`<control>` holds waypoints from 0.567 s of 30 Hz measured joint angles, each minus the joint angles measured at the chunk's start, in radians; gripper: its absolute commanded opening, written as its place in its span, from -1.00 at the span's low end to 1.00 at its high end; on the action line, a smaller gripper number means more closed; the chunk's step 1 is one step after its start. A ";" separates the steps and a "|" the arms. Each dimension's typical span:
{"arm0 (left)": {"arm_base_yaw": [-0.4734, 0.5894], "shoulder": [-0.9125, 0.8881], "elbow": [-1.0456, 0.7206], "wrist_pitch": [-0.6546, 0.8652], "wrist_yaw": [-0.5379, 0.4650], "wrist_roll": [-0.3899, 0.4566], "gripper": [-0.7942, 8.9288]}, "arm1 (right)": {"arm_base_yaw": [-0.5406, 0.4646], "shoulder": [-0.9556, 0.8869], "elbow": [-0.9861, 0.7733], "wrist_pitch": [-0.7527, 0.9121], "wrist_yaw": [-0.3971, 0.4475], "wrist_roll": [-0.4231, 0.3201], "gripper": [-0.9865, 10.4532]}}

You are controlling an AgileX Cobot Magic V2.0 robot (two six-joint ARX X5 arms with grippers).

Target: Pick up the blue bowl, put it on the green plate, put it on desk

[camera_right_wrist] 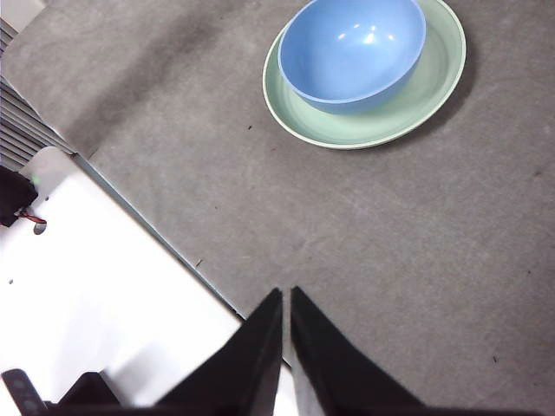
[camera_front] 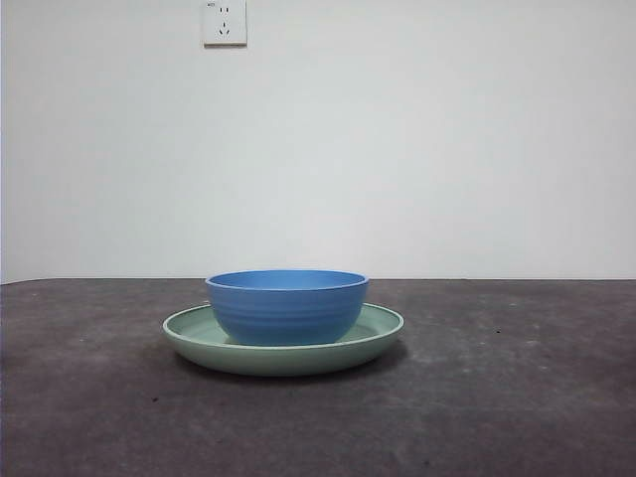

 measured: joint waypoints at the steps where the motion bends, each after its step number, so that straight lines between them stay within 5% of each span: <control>1: 0.002 -0.018 -0.032 0.000 0.000 0.001 -0.82 | 0.000 0.000 0.000 0.000 0.000 0.000 -0.81; 17: 0.003 -0.249 -0.408 -0.011 0.000 -0.016 -0.82 | 0.000 0.000 0.000 0.000 0.000 0.000 -0.81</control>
